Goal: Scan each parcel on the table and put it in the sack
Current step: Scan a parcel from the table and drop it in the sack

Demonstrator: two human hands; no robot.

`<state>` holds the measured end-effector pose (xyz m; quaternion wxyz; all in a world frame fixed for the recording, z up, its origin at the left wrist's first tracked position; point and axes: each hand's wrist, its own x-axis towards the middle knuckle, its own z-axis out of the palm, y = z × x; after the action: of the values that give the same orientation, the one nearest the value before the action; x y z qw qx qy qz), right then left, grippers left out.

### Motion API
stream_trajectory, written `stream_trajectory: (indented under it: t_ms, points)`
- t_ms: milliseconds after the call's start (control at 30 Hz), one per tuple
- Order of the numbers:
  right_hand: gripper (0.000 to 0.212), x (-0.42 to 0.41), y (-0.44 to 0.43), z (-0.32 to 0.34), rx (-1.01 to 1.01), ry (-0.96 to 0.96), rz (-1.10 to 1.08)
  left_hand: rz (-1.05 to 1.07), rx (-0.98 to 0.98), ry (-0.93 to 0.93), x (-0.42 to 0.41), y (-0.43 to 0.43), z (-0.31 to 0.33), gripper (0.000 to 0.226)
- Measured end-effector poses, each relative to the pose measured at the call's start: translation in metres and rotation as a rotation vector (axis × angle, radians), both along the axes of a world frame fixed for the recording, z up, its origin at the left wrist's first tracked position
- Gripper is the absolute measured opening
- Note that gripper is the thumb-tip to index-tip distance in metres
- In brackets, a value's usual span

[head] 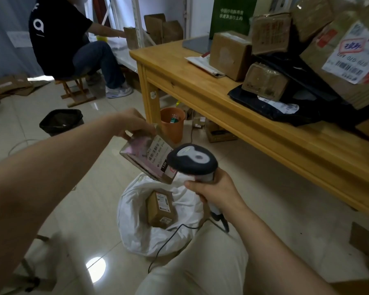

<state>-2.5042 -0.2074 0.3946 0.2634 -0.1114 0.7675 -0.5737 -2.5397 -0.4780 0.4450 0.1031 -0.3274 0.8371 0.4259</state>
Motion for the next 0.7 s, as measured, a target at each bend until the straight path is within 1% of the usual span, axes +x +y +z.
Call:
stream_trajectory:
  t_ms: [67, 133, 200, 267, 333, 400, 433, 500, 600, 667, 700]
  points:
    - [0.020, -0.008, -0.003, -0.004, -0.100, -0.252, -0.125, 0.039, 0.042, -0.032, 0.005, -0.002, -0.025, 0.026]
    - [0.013, -0.020, -0.006, -0.013, -0.313, -0.538, -0.245, 0.094, 0.107, -0.102, 0.008, -0.002, -0.059, 0.033]
    - [0.011, -0.034, -0.010, -0.024, -0.527, -0.798, -0.307, 0.192, 0.178, -0.173, 0.011, -0.001, -0.098, 0.041]
    - [0.013, -0.045, -0.012, -0.034, -0.601, -0.924, -0.333, 0.293, 0.228, -0.212, 0.013, 0.005, -0.137, 0.042]
    - [0.012, -0.052, -0.012, -0.047, -0.604, -0.991, -0.366, 0.343, 0.249, -0.236, 0.016, 0.014, -0.174, 0.039]
    - [0.011, -0.055, -0.010, -0.059, -0.588, -1.035, -0.404, 0.391, 0.324, -0.219, 0.020, 0.021, -0.208, 0.026]
    - [0.010, -0.056, -0.009, -0.065, -0.576, -1.046, -0.419, 0.421, 0.366, -0.208, 0.020, 0.023, -0.223, 0.023]
    - [0.007, -0.058, -0.006, -0.075, -0.553, -1.050, -0.445, 0.466, 0.406, -0.200, 0.017, 0.024, -0.247, 0.024]
    - [0.005, -0.062, -0.002, -0.081, -0.542, -1.026, -0.475, 0.474, 0.398, -0.155, 0.010, 0.025, -0.264, 0.020]
    - [0.006, -0.064, 0.000, -0.081, -0.538, -1.008, -0.492, 0.432, 0.428, -0.117, 0.003, 0.025, -0.268, 0.010]
    - [0.007, -0.065, 0.000, -0.080, -0.540, -0.997, -0.498, 0.416, 0.446, -0.096, 0.001, 0.025, -0.268, 0.015]
